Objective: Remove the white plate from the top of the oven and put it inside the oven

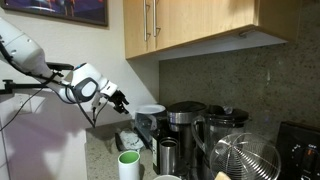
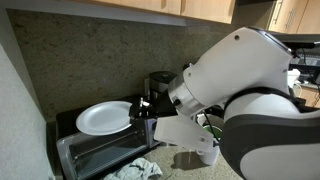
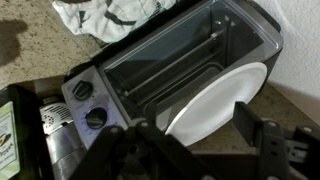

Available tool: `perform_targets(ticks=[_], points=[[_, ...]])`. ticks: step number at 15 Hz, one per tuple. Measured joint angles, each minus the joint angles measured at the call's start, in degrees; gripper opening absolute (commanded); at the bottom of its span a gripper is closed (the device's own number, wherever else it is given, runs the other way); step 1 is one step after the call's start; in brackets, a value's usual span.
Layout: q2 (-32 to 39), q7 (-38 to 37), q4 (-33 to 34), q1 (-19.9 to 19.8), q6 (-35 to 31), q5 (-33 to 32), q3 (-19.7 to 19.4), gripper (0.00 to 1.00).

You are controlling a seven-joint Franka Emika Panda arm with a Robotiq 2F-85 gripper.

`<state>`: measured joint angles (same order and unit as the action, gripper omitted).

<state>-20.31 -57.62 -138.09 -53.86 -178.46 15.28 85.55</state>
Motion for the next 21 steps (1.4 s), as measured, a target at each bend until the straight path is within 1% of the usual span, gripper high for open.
perform_targets(ticks=[2, 4, 10, 12, 15, 19, 20, 21], points=[[0.0, -0.3, 1.0, -2.7, 0.0, 0.0, 2.0, 1.00], [0.0, -1.9, 2.4, -6.6, 0.0, 0.4, 5.2, 1.00], [-1.1, -11.3, 6.1, -18.4, 0.1, 3.6, 18.4, 1.00], [-2.5, -13.9, 7.4, -21.8, 0.5, 4.8, 22.0, 1.00], [-5.7, -17.3, 9.7, -25.3, 2.0, 5.9, 24.9, 1.00], [-10.5, -19.2, 12.3, -27.6, 2.4, 8.4, 26.4, 1.00], [-11.6, -19.2, 12.9, -28.1, 2.4, 9.0, 26.8, 0.75], [-12.7, -19.3, 13.4, -28.6, 2.4, 9.4, 27.1, 0.72]])
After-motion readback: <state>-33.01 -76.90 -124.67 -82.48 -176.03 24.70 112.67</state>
